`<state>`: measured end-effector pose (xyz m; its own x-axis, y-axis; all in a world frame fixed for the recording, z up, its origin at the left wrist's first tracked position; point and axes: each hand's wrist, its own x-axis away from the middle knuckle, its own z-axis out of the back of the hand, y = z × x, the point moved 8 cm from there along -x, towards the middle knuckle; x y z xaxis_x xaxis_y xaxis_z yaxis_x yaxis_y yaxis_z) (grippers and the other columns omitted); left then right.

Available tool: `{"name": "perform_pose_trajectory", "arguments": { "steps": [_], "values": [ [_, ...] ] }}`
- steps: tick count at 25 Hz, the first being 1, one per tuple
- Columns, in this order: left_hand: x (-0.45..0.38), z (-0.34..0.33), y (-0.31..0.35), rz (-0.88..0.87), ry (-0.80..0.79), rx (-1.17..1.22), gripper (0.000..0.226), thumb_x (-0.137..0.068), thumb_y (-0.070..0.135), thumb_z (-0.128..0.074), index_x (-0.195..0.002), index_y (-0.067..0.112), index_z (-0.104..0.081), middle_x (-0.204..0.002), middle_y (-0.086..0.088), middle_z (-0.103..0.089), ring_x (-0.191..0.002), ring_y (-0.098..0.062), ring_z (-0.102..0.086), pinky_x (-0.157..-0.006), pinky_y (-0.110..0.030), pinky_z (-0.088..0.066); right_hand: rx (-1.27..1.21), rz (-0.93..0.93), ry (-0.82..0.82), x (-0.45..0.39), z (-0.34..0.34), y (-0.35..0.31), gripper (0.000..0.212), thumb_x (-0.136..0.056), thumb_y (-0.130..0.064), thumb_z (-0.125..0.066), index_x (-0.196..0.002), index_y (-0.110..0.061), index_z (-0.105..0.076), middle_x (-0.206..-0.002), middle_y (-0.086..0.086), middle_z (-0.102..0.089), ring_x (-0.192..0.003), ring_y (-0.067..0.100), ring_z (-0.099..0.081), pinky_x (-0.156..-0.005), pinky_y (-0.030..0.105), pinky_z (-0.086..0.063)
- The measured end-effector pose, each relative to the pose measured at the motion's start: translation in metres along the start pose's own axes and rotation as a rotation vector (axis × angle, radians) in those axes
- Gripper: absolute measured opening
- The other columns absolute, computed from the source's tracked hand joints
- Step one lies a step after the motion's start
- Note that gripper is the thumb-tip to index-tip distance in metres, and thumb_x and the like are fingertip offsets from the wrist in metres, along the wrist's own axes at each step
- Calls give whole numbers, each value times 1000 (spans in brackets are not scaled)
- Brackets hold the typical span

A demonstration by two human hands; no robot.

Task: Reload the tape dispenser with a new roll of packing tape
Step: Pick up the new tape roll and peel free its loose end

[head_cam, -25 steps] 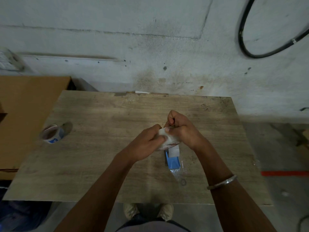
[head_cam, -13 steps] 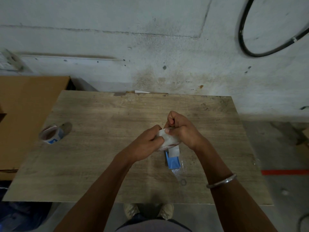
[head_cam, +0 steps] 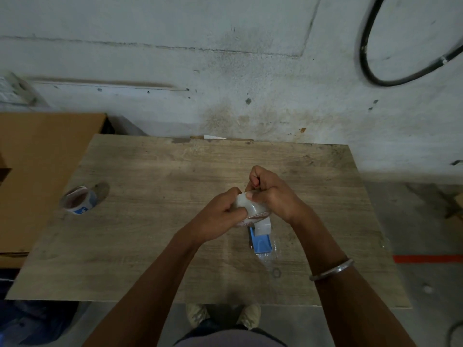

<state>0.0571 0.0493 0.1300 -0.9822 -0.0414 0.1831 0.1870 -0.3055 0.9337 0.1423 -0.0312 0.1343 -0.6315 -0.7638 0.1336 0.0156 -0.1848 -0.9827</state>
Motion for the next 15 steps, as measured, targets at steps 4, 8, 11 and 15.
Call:
{"name": "perform_pose_trajectory", "arguments": {
  "steps": [4,8,11,15],
  "values": [
    [2,1,-4,-9,-5,10,19,-77,24,-52,-91,12,-54,-77,5,-55,-64,-3,-52,-55,-21,-41,-38,-11,6,1,-2,1,26,-69,-4,-60,-75,-17,-37,-70,5,-53,-69,22,-49,-62,33,-41],
    [1,3,-7,4,-4,25,27,-76,24,-52,-95,4,-54,-78,2,-55,-66,-6,-52,-57,-24,-41,-37,-21,7,-1,-4,3,26,-69,-5,-60,-75,-17,-39,-68,1,-56,-66,16,-51,-62,33,-42],
    [2,2,-9,16,-20,31,25,-76,23,-51,-94,5,-54,-77,3,-54,-66,-5,-51,-56,-23,-41,-46,-27,-6,-2,-5,4,26,-69,-4,-60,-76,-17,-38,-68,1,-54,-64,13,-50,-59,30,-42],
    [4,3,-12,22,-48,44,17,-78,23,-52,-92,12,-55,-77,5,-55,-66,-3,-52,-57,-22,-42,-58,-30,-14,-3,-6,5,27,-69,-2,-59,-76,-16,-37,-70,7,-52,-64,12,-50,-58,26,-41]
  ]
}}
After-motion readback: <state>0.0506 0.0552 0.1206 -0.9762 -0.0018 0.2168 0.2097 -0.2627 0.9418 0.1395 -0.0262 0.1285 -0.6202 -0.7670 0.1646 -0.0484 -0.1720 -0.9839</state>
